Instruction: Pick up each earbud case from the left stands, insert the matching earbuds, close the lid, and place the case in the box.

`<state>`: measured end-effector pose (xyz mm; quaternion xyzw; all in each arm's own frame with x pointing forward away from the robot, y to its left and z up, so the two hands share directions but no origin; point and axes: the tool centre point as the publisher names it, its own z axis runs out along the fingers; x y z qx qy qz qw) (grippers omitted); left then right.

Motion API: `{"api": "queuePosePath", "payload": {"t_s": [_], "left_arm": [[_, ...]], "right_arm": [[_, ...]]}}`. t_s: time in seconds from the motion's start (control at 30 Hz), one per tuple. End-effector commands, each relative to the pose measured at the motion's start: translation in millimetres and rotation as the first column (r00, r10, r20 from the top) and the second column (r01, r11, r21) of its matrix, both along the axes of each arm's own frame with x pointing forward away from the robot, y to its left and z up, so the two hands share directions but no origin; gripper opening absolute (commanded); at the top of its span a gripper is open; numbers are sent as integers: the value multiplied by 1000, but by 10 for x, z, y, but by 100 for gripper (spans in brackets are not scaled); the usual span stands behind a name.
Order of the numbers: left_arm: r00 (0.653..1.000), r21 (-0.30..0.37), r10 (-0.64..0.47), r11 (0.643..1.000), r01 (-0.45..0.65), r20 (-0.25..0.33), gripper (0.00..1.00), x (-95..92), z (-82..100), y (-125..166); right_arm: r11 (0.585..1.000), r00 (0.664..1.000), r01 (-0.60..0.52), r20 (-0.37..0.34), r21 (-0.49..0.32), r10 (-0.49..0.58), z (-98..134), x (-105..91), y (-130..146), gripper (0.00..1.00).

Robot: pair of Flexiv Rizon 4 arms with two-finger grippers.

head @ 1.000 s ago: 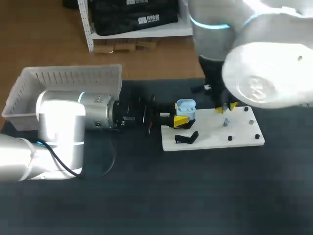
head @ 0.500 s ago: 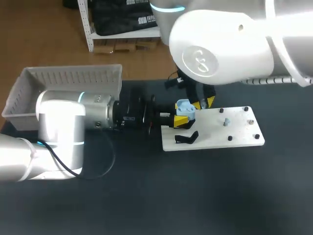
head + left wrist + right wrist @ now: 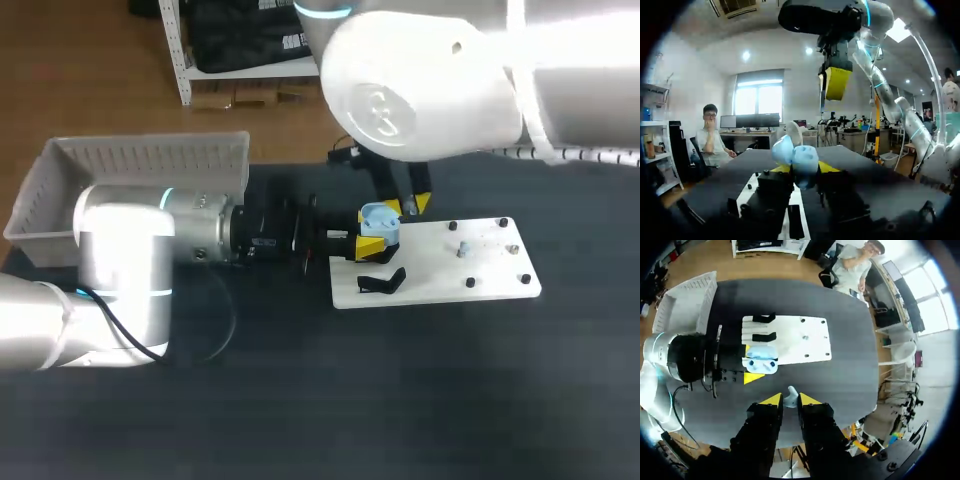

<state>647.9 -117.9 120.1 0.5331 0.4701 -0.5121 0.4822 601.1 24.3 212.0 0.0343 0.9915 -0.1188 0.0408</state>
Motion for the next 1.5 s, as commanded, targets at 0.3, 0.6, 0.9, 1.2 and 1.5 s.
{"api": "queuePosePath", "payload": {"t_s": [0.3,0.6,0.9,1.2,1.5], "left_arm": [[1000,-1,7,1000,-7,3,0,-15,-4,-7],[1000,-1,7,1000,-7,3,0,-15,-4,-7],[1000,-1,7,1000,-7,3,0,-15,-4,-7],[1000,-1,7,1000,-7,3,0,-15,-4,-7],[1000,-1,7,1000,-7,3,0,-15,-4,-7]], "right_arm": [[970,971,230,-91,75,-223,-56,157,129,0],[970,971,230,-91,75,-223,-56,157,129,0],[970,971,230,-91,75,-223,-56,157,129,0],[878,883,469,-52,96,-467,-24,216,112,0],[828,834,552,-63,98,-549,-83,207,146,0]]}}
